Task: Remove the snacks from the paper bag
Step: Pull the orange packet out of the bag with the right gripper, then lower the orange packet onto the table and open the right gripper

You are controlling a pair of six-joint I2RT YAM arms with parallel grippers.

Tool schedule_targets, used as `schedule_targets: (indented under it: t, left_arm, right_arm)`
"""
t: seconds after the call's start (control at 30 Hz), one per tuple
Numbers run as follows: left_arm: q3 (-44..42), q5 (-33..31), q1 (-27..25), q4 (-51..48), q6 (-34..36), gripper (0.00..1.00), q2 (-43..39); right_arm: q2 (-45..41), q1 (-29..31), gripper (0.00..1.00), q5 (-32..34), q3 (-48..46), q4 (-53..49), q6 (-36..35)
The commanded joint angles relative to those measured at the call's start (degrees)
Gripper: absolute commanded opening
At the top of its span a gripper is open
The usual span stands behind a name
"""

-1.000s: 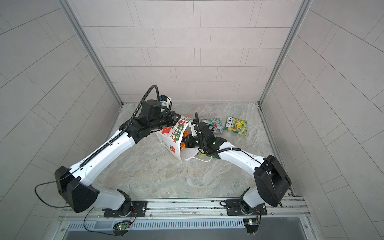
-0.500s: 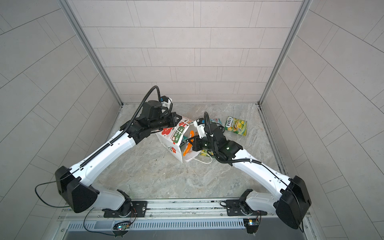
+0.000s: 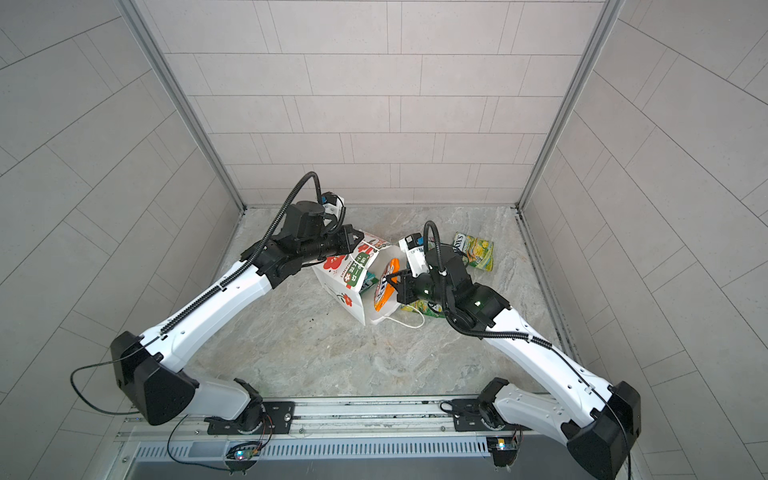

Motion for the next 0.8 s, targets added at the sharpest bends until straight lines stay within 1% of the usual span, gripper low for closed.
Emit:
schedule_targets:
  t: [0.0, 0.1, 0.23, 0.37, 0.5, 0.57, 0.63, 0.77]
  left_arm:
    - [-0.4, -0.6, -0.1, 1.3, -0.1, 0.00, -0.8]
    - [-0.4, -0.6, -0.1, 1.4, -0.1, 0.00, -0.7]
    - [-0.4, -0.6, -0.1, 1.4, 0.0, 0.00, -0.7]
    - [-0.5, -0.6, -0.1, 1.4, 0.1, 0.00, -0.9]
    - [-0.5, -0.7, -0.1, 1.3, 0.2, 0.00, -1.2]
    - [-0.4, -0.7, -0.1, 1.3, 0.2, 0.00, -1.4]
    - [-0.4, -0.8, -0.1, 1.2, 0.2, 0.00, -1.5]
    - [-0.3, -0.8, -0.1, 1.0, 0.3, 0.00, -1.7]
  right_arm:
    - [-3.8, -1.1, 0.00, -0.7, 3.2, -0.2, -1.3]
    - [-6.0, -3.0, 0.00, -0.9, 4.3, -2.2, -1.4]
    - [-8.8, -7.3, 0.00, -2.5, 5.9, -5.6, -1.7]
    - [-10.9, -13.6, 0.00, -3.7, 7.1, -9.9, -2.9]
    - [-11.6, -22.5, 0.00, -6.8, 7.1, -14.2, -3.3]
    - [-11.5, -25.9, 0.00, -7.9, 6.9, -16.1, -4.0]
    - [-11.0, -28.8, 0.00, -7.8, 6.6, -18.0, -5.1]
    - [-9.3, -32.1, 0.00, -6.5, 5.9, -20.6, -7.0]
